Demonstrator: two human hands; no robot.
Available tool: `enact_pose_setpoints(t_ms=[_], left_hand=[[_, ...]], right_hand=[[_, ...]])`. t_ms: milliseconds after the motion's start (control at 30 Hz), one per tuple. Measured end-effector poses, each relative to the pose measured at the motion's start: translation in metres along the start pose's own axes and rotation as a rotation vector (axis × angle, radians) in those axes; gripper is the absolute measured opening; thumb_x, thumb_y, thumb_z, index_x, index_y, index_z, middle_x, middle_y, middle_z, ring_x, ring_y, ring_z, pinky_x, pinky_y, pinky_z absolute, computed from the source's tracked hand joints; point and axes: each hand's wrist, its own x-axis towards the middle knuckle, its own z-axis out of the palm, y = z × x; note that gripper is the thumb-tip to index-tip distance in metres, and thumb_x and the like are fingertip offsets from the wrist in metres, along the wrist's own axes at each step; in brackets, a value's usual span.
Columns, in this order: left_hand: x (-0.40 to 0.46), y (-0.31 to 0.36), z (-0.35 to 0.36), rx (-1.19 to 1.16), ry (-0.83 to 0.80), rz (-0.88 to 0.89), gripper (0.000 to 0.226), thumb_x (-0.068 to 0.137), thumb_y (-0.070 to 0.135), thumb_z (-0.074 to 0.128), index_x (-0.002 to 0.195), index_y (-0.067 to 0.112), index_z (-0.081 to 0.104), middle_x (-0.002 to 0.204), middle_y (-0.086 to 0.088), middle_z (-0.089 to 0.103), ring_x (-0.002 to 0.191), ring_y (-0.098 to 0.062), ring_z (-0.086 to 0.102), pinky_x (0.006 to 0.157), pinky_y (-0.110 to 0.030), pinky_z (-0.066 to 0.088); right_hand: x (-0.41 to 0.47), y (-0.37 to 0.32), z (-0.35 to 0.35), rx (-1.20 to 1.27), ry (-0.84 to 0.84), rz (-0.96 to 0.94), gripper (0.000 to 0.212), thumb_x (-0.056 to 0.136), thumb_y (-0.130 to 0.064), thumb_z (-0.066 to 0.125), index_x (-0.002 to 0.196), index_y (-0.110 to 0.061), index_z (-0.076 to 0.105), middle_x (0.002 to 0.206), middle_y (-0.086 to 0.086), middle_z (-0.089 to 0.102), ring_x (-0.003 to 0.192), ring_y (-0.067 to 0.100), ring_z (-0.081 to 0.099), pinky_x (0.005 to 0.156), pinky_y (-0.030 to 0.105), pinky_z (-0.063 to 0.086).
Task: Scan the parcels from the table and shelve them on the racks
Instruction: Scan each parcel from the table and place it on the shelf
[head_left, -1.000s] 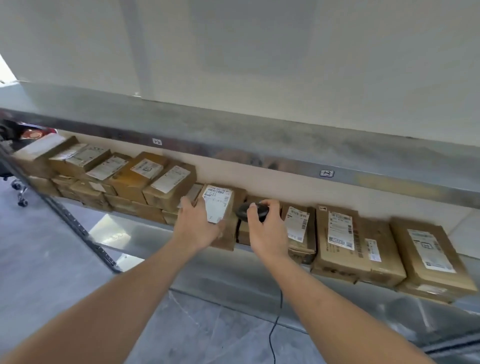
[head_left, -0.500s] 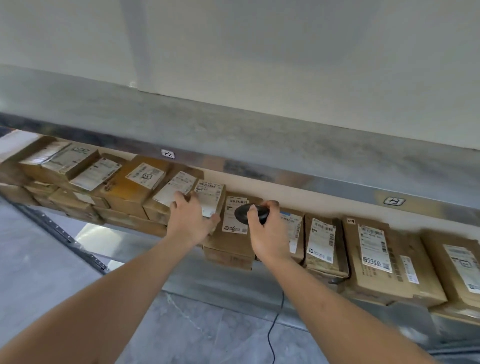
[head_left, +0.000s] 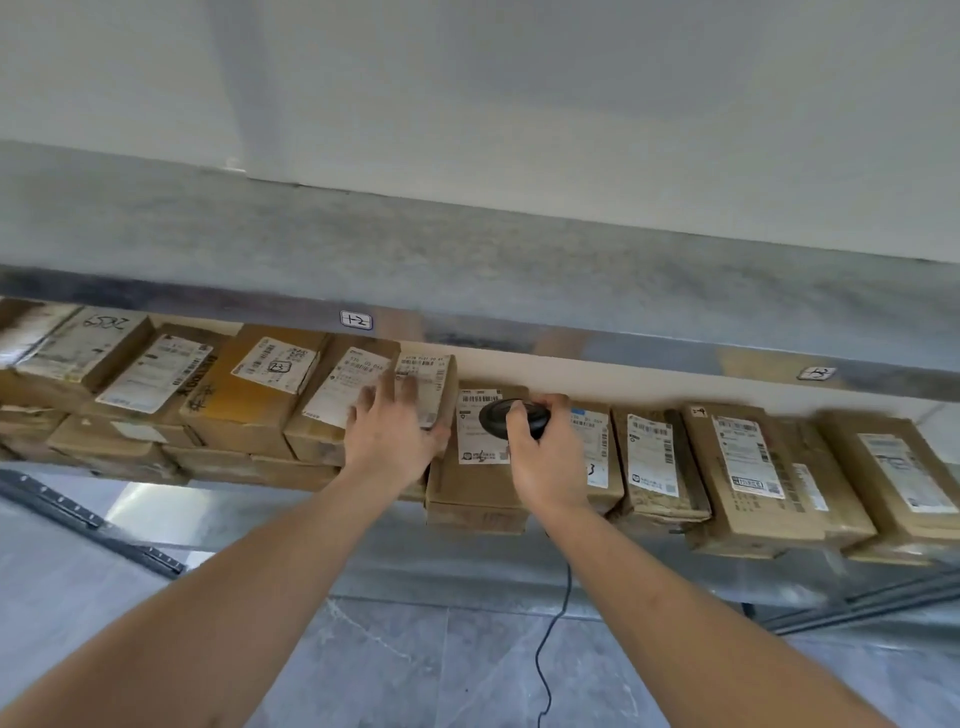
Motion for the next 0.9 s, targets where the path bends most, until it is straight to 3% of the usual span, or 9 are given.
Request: enact_pose_setpoints(t_ms=[100, 233, 333, 433, 567, 700, 900], left_hand=[[0.001, 0.002, -0.003, 0.029, -0.026, 0.053, 0.066, 0.097, 0.06, 0.05, 0.151, 0.024, 0.04, 0.162, -0.009, 0.032, 0.146, -0.044, 0.033, 0.115, -0.061, 0.038], [-0.002, 0.014, -0.013, 0.054, -0.031, 0.117, 0.06, 0.098, 0.049, 0.053, 0.151, 0.023, 0.042, 0.159, -0.009, 0.035, 0.148, -0.045, 0.03, 0.118, -0.063, 0.032], [-0.011, 0.032, -0.023, 0.046, -0.03, 0.215, 0.059, 0.102, 0.043, 0.053, 0.155, 0.021, 0.04, 0.158, -0.01, 0.039, 0.149, -0.044, 0.031, 0.12, -0.059, 0.035], [-0.027, 0.053, -0.033, 0.066, -0.022, 0.341, 0.047, 0.103, 0.039, 0.052, 0.145, 0.018, 0.053, 0.146, -0.011, 0.051, 0.136, -0.04, 0.045, 0.107, -0.054, 0.048], [-0.052, 0.088, -0.043, 0.082, -0.031, 0.512, 0.046, 0.102, 0.044, 0.05, 0.14, 0.019, 0.057, 0.138, -0.008, 0.056, 0.126, -0.036, 0.053, 0.1, -0.049, 0.051], [-0.079, 0.129, -0.046, 0.108, -0.038, 0.655, 0.053, 0.098, 0.052, 0.052, 0.141, 0.021, 0.058, 0.137, -0.005, 0.058, 0.125, -0.035, 0.053, 0.103, -0.047, 0.049], [-0.137, 0.198, -0.044, 0.127, -0.024, 0.808, 0.062, 0.091, 0.06, 0.045, 0.14, 0.024, 0.059, 0.136, -0.004, 0.059, 0.122, -0.034, 0.055, 0.105, -0.046, 0.047]], right_hand=[[-0.007, -0.002, -0.011, 0.02, 0.038, 0.037, 0.024, 0.104, -0.047, 0.054, 0.121, -0.031, 0.052, 0.098, -0.018, 0.063, 0.101, 0.017, 0.066, 0.096, 0.046, 0.055], [-0.018, -0.001, -0.029, 0.021, 0.128, 0.076, 0.018, 0.105, -0.045, 0.054, 0.116, -0.031, 0.048, 0.095, -0.018, 0.06, 0.094, 0.016, 0.062, 0.085, 0.037, 0.048], [-0.03, -0.001, -0.042, 0.05, 0.214, 0.101, 0.027, 0.102, -0.052, 0.054, 0.115, -0.028, 0.051, 0.097, -0.011, 0.066, 0.096, 0.024, 0.067, 0.091, 0.047, 0.054], [-0.044, 0.001, -0.054, 0.13, 0.253, 0.119, 0.036, 0.091, -0.065, 0.05, 0.111, -0.034, 0.051, 0.099, -0.01, 0.068, 0.091, 0.023, 0.071, 0.09, 0.054, 0.058], [-0.068, 0.003, -0.088, 0.158, 0.353, 0.153, 0.024, 0.099, -0.057, 0.052, 0.11, -0.036, 0.048, 0.103, -0.009, 0.068, 0.095, 0.023, 0.071, 0.092, 0.051, 0.057], [-0.094, 0.015, -0.131, 0.183, 0.463, 0.175, 0.039, 0.089, -0.069, 0.045, 0.111, -0.038, 0.048, 0.104, -0.007, 0.07, 0.095, 0.026, 0.071, 0.092, 0.054, 0.056], [-0.146, 0.04, -0.205, 0.205, 0.601, 0.174, 0.024, 0.105, -0.049, 0.051, 0.117, -0.029, 0.05, 0.102, -0.008, 0.065, 0.099, 0.022, 0.066, 0.095, 0.048, 0.054]])
